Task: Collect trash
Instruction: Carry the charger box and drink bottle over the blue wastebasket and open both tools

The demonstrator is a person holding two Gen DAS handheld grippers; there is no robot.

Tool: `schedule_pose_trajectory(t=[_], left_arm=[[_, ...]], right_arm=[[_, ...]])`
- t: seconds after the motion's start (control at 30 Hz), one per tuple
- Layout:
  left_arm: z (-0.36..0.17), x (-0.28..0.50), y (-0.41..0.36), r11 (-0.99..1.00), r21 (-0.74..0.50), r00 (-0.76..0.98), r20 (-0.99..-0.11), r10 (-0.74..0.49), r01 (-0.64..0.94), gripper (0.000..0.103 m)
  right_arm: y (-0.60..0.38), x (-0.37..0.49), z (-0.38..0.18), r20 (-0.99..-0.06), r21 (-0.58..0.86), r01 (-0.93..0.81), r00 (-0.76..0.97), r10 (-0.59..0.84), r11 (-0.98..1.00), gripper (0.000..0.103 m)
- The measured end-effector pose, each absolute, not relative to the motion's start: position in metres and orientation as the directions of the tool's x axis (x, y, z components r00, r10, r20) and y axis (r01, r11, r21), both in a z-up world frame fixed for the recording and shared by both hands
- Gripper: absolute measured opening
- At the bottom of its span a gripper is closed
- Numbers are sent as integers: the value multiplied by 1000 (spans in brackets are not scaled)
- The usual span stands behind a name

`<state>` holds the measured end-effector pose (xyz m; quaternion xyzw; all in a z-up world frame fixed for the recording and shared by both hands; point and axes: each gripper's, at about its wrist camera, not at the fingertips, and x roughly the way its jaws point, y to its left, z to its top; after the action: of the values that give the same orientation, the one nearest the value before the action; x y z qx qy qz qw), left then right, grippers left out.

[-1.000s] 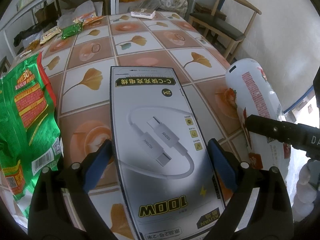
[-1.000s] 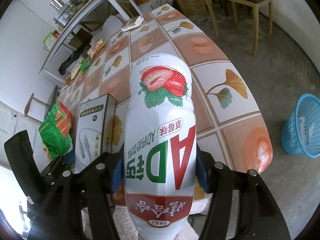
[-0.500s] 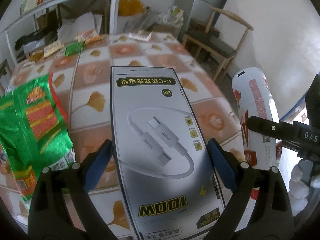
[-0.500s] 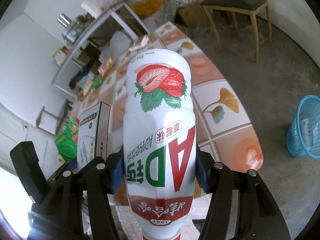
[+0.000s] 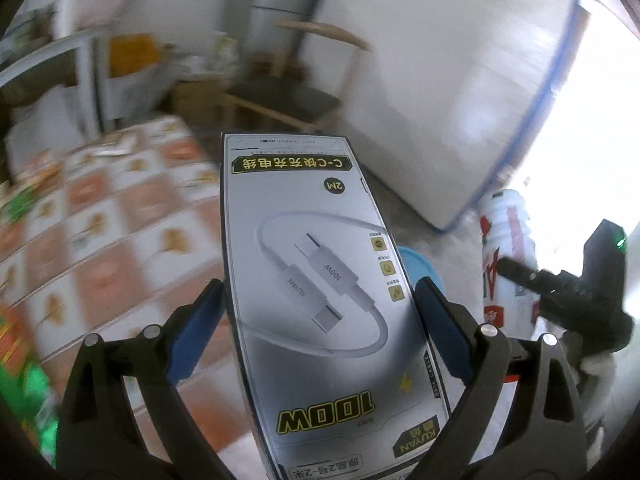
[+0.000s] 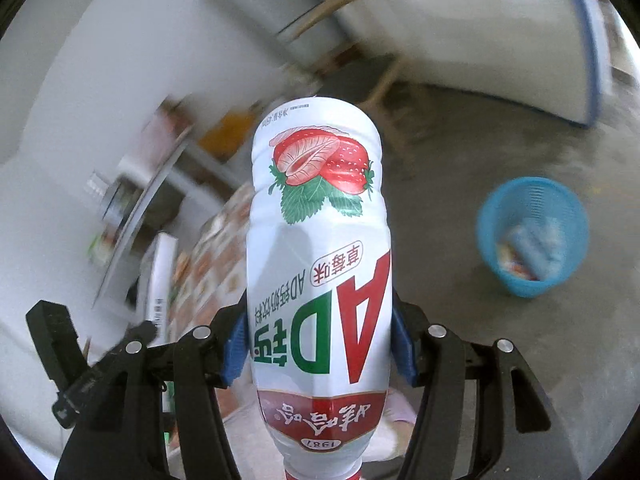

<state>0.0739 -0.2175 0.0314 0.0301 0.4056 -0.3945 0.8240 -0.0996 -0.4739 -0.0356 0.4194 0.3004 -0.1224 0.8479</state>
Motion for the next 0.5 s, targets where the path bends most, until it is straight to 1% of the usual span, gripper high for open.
schedule_pose_trajectory(t=[0.1,0.2,0.33,0.5], left_arm=[[20,68,-274,608,-304,250,-712,-656,733,91],[-1,65,-321,571,-309,174,-751,-637,760,91],[-49,65,-395,538,-343,29,-823,-567,770,91],[-99,77,-470,544,-347,-63,-879,-472,764,91]], right_arm=[[-510,-140,-57,-633,655,545,774,-14,523,57],[-536,-166,-87,-653,675,600,756,-30,429,57],[-559,-170,-130,-649,726,610,761,21,317,57],[-589,-149,-185,-619,783,597,777,114,175,57]])
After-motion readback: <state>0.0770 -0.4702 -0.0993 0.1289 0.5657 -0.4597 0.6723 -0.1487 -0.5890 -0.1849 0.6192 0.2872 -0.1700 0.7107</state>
